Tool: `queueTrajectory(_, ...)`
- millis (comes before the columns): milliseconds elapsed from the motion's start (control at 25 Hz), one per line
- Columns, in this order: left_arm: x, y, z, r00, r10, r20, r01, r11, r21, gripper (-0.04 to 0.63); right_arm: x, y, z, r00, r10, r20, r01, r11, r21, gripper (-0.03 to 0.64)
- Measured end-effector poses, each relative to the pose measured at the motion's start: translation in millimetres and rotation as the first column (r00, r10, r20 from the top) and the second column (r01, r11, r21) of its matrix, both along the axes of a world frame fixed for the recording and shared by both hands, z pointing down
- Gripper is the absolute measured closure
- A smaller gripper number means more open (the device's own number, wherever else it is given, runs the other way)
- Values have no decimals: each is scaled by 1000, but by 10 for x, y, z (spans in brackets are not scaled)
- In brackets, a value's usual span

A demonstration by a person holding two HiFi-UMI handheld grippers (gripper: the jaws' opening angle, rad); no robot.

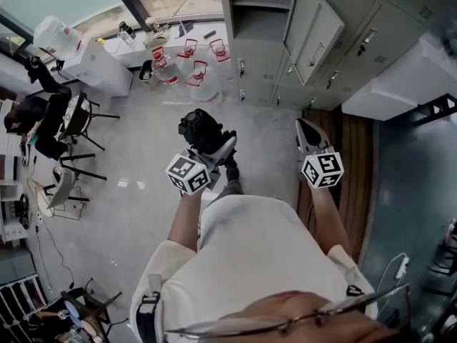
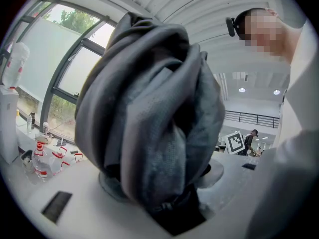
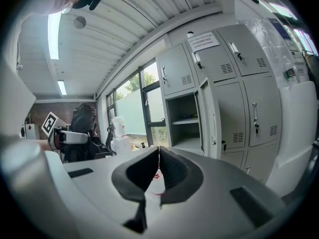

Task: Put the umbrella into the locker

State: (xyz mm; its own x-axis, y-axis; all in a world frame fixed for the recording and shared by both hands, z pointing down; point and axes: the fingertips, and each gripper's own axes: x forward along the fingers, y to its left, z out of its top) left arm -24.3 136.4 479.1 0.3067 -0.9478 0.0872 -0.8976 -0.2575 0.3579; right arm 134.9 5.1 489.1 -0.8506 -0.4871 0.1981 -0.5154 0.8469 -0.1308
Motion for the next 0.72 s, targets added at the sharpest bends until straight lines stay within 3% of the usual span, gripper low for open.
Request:
queueTrajectory(400, -862, -576, 98, 993, 104, 61, -102, 994, -35, 359, -757, -373, -22, 995, 91, -41, -90, 996, 24, 609)
queueTrajectory(720, -1175, -989, 215, 976, 209, 57, -205, 977, -63, 359, -998, -616, 58, 980, 186, -71, -185, 982, 23, 609)
